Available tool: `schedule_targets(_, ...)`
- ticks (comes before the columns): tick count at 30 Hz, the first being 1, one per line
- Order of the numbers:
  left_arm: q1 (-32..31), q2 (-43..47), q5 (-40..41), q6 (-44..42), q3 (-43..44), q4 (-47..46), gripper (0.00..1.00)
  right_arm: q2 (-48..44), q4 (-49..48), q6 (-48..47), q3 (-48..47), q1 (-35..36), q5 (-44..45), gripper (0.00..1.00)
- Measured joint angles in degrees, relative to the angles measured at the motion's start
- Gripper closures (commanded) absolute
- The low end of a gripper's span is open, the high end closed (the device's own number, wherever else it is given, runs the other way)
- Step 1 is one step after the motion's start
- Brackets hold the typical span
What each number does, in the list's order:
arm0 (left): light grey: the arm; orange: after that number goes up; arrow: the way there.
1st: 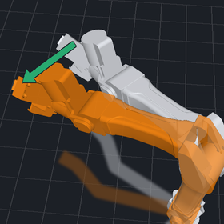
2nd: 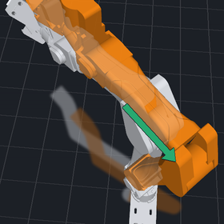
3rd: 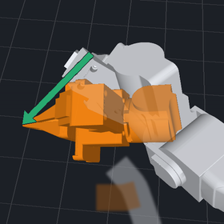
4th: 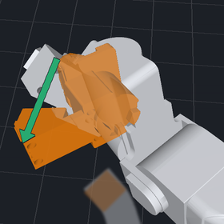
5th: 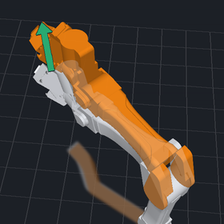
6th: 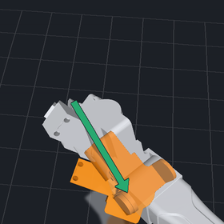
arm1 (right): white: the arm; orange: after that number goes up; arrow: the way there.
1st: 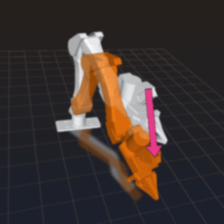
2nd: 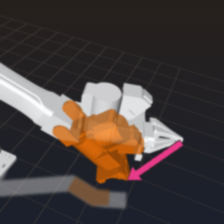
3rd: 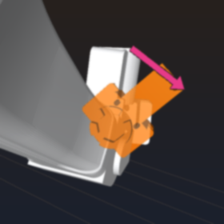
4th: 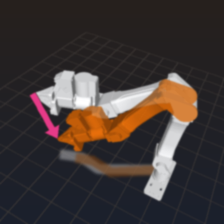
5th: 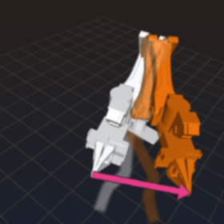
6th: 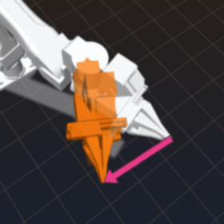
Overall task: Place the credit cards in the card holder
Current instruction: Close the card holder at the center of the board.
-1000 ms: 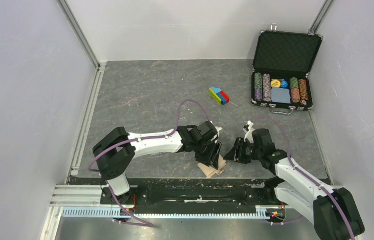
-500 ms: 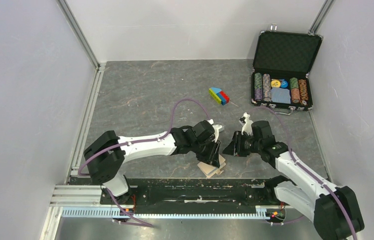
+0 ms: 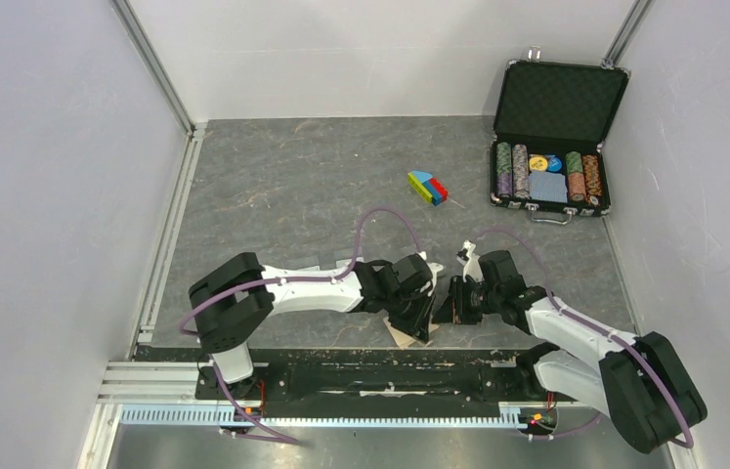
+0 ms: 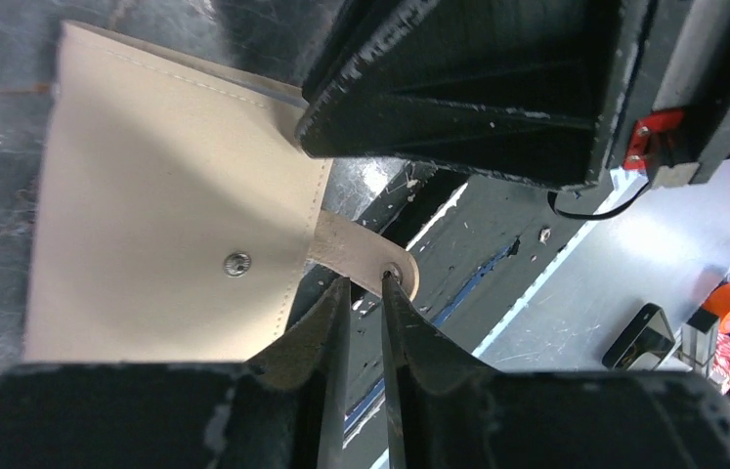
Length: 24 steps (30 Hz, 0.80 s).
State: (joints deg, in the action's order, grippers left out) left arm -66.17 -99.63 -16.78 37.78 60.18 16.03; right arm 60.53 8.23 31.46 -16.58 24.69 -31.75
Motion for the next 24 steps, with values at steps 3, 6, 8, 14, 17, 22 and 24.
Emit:
schedule_targets(3,-1.20,-1.11,0.52,0.00,0.42,0.17,0.77,1.11,0.02,0.00,0.48,0.22,0.72,0.80)
schedule_targets(6,-2.03,-1.68,1.36,-0.07,0.96,0.39,0.74,1.36,-0.07,0.00,0.52,0.22,0.74,0.80)
schedule_targets(8,-2.40,-2.05,1.79,-0.35,1.68,0.61,0.69,1.44,-0.09,0.00,0.50,0.22,0.72,0.80)
schedule_targets(14,-3.08,-2.01,3.85,-0.94,2.60,1.51,0.64,1.46,-0.09,-0.02,0.50,0.22,0.74,0.81)
schedule_targets(17,-3.13,-1.31,5.03,-1.01,2.60,1.88,0.63,1.57,-0.11,-0.04,0.50,0.22,0.72,0.80)
schedule_targets(22,-3.78,1.11,6.78,-1.73,2.89,2.32,0.60,1.81,-0.33,-0.04,0.50,0.22,0.68,0.80)
schedule_targets(24,-4.52,1.14,7.45,-1.88,3.15,2.64,0.60,1.81,-0.33,-0.04,0.50,0.22,0.68,0.80)
